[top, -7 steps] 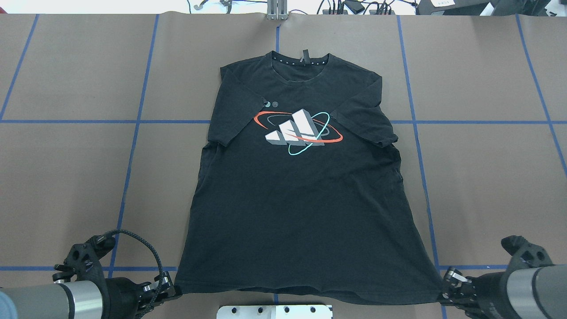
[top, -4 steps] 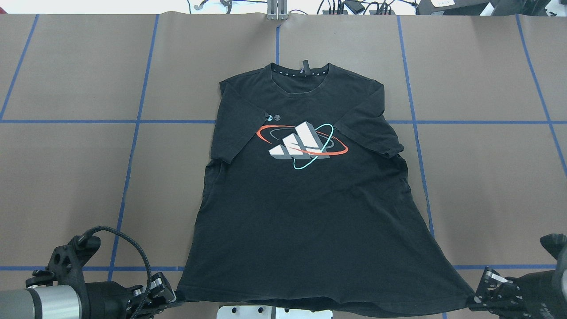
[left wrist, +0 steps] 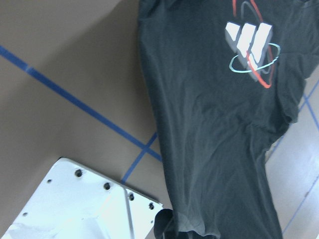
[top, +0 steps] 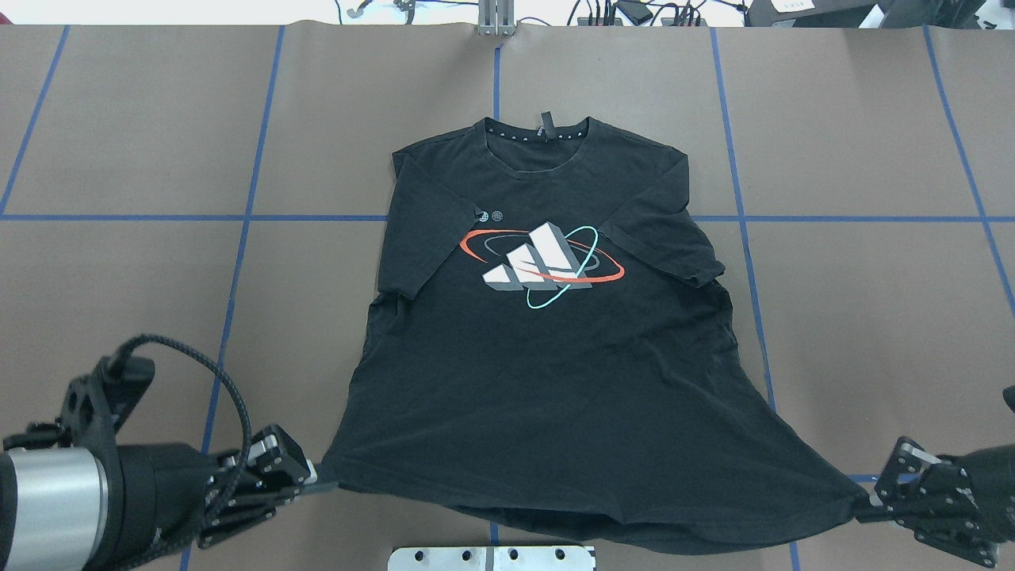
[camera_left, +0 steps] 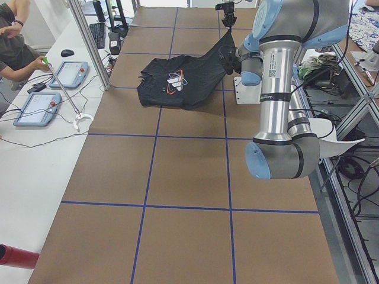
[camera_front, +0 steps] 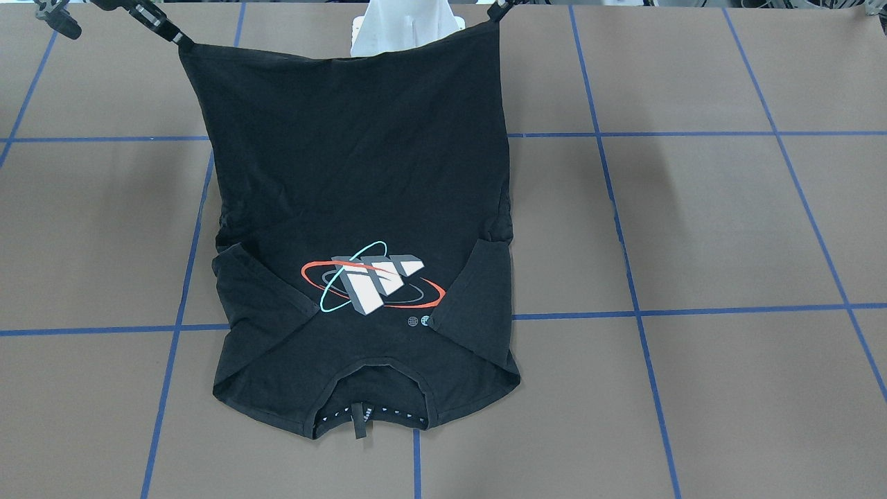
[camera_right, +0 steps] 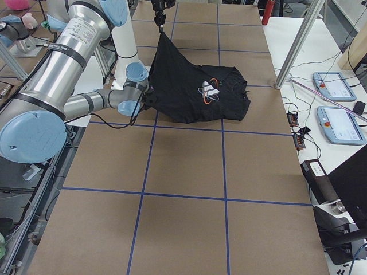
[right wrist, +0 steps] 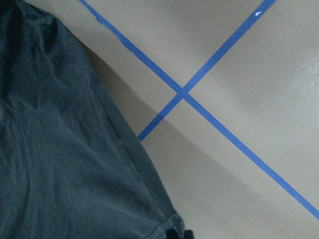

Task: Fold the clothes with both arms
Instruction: 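Lift the hem with both grippers and fold it over toward the collar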

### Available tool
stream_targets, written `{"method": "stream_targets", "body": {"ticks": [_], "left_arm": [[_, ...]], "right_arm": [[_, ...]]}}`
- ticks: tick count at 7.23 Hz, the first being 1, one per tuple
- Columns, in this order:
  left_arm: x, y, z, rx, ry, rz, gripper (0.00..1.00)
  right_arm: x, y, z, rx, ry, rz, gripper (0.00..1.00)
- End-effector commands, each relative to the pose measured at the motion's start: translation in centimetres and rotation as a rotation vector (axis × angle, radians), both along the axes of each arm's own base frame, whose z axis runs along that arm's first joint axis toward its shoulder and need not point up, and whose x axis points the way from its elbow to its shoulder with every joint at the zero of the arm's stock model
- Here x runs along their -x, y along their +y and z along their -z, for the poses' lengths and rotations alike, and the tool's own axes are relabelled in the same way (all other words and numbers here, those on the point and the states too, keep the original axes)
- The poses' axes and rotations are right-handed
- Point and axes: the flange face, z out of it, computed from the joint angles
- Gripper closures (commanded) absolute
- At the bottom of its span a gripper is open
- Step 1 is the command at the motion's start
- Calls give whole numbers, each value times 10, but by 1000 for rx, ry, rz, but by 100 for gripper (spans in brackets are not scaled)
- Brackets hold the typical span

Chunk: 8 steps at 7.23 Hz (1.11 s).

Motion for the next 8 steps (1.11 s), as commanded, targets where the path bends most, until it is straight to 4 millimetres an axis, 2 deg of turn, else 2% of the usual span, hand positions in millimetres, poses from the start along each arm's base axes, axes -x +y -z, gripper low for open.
{"method": "stream_targets", "body": {"ticks": [1, 2, 3, 4, 6, 7, 8], "left_arm": [[6, -35, -13, -112, -61, 43, 100], [8, -53, -23, -142, -94, 67, 100], [7, -68, -33, -135, -120, 76, 100], [-7, -78, -40, -130, -136, 86, 100], [-28, -121, -43, -119, -158, 153, 100], [-31, -142, -51, -109, -180, 186, 100], [-40, -166, -52, -103, -192, 220, 100]], "right_arm": [[19, -68, 22, 18, 33, -79, 100], [12, -125, 43, 39, 29, -67, 100], [0, -150, 48, 38, 30, -84, 100], [-4, -156, 48, 44, 35, -98, 100], [10, -214, 69, 49, 77, -133, 100], [3, -241, 69, 16, 126, -131, 100], [4, -271, 69, -20, 169, -119, 100]]}}
